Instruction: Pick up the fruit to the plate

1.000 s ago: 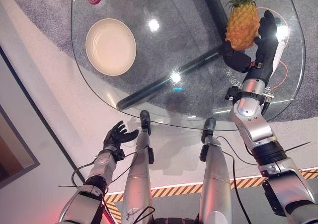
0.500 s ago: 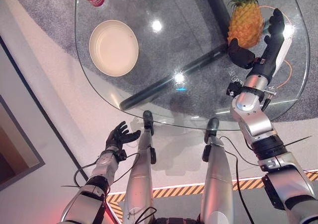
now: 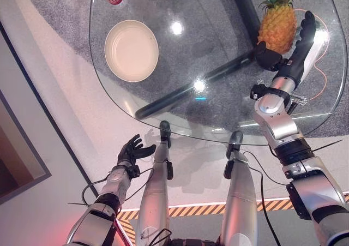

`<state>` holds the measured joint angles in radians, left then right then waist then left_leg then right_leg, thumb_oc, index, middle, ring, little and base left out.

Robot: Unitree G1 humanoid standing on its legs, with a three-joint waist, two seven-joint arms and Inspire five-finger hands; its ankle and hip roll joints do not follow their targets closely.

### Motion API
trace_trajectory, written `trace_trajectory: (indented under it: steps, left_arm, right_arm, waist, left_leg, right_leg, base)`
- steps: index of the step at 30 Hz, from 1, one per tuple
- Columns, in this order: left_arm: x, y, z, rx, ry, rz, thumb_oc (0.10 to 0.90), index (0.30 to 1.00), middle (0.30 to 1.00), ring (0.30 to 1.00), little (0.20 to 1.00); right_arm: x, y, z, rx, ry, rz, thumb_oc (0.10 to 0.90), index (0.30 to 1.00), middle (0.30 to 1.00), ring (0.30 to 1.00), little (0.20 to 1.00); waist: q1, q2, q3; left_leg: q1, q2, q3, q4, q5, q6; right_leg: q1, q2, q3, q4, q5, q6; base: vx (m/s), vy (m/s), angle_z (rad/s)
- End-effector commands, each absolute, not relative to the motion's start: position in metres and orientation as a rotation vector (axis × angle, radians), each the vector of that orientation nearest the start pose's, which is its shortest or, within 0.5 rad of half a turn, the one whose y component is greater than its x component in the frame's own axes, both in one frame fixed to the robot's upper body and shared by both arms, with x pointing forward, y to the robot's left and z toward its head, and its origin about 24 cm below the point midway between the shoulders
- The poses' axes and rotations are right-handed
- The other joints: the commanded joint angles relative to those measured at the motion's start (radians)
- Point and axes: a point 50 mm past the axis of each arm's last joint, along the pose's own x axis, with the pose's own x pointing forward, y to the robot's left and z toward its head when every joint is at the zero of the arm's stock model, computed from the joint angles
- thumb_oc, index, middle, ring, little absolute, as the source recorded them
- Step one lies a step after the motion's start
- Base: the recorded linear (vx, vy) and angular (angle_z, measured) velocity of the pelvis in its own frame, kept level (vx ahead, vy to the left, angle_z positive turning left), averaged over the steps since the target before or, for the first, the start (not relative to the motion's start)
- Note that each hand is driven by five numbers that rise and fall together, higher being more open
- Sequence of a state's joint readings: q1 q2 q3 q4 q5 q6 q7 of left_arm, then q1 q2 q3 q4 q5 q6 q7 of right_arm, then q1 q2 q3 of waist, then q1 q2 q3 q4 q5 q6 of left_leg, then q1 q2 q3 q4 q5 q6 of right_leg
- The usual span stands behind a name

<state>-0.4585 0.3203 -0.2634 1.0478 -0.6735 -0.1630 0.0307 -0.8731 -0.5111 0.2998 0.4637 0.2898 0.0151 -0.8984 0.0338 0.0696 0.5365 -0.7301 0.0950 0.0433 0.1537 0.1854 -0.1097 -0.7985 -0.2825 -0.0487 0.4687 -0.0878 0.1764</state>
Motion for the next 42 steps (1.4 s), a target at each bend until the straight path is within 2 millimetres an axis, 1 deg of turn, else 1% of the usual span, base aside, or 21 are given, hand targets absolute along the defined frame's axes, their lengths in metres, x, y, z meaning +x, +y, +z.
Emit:
trace_trajectory:
  steps: [1, 8, 16, 27, 28, 29, 42]
  left_arm:
    - [0.286, 0.231, -0.051, -0.12, 0.495, 0.201, 0.8, 0.9, 0.9, 0.9, 0.9]
    - [0.287, 0.231, -0.05, -0.117, 0.496, 0.193, 0.8, 0.9, 0.9, 0.9, 0.9]
    - [0.287, 0.227, -0.052, -0.118, 0.501, 0.179, 0.8, 0.9, 0.9, 0.9, 0.9]
    - [0.287, 0.227, -0.051, -0.11, 0.504, 0.168, 0.8, 0.9, 0.9, 0.9, 0.9]
    - [0.288, 0.227, -0.051, -0.108, 0.503, 0.168, 0.8, 0.9, 0.9, 0.9, 0.9]
    - [0.288, 0.227, -0.05, -0.107, 0.502, 0.167, 0.8, 0.9, 0.9, 0.9, 0.9]
    - [0.288, 0.227, -0.049, -0.106, 0.502, 0.163, 0.8, 0.9, 0.9, 0.9, 0.9]
  right_arm:
    - [0.364, -0.205, 0.269, -0.15, -0.623, -0.723, 0.8, 0.9, 0.9, 0.9, 0.9]
    - [0.369, -0.203, 0.268, -0.155, -0.582, -0.729, 0.8, 0.9, 0.9, 0.9, 0.9]
    - [0.378, -0.216, 0.258, -0.137, -0.458, -0.784, 0.8, 0.9, 0.9, 0.9, 0.9]
    - [0.387, -0.228, 0.248, -0.111, -0.33, -0.781, 0.8, 0.9, 0.9, 0.9, 0.9]
    - [0.388, -0.228, 0.248, -0.113, -0.326, -0.778, 0.276, 0.451, 0.451, 0.451, 0.376]
    - [0.389, -0.228, 0.248, -0.118, -0.321, -0.775, 0.1, 0.3, 0.3, 0.3, 0.2]
    - [0.388, -0.229, 0.257, -0.124, -0.357, -0.766, 0.1, 0.3, 0.3, 0.3, 0.2]
  waist:
    - [0.004, 0.019, -0.017]
    - [0.009, 0.023, -0.017]
    - [0.016, 0.031, -0.017]
    - [0.028, 0.034, -0.017]
    - [0.029, 0.034, -0.017]
    - [0.03, 0.033, -0.017]
    - [0.032, 0.034, -0.017]
  left_leg:
    - [-0.003, 0.023, -0.036, 0.101, -0.102, -0.016]
    - [-0.005, 0.023, -0.036, 0.098, -0.098, -0.017]
    - [-0.009, 0.021, -0.036, 0.103, -0.099, -0.016]
    - [-0.011, 0.022, -0.038, 0.104, -0.098, -0.015]
    - [-0.011, 0.022, -0.038, 0.103, -0.098, -0.015]
    - [-0.013, 0.021, -0.039, 0.104, -0.098, -0.015]
    - [-0.013, 0.017, -0.04, 0.099, -0.096, -0.014]
  right_leg:
    - [0.04, -0.015, -0.089, -0.175, 0.165, -0.015]
    - [0.035, -0.014, -0.092, -0.168, 0.162, -0.017]
    - [0.03, -0.015, -0.09, -0.161, 0.162, -0.019]
    - [0.028, -0.018, -0.098, -0.155, 0.163, -0.019]
    - [0.028, -0.018, -0.099, -0.156, 0.163, -0.019]
    - [0.028, -0.018, -0.101, -0.157, 0.163, -0.018]
    - [0.025, -0.015, -0.101, -0.161, 0.169, -0.014]
  base:
    - [0.0, 0.0, 0.0]
    - [0.0, 0.0, 0.0]
    - [0.0, 0.0, 0.0]
    - [0.0, 0.0, 0.0]
    - [0.0, 0.0, 0.0]
    - [0.0, 0.0, 0.0]
    - [0.0, 0.001, 0.01]
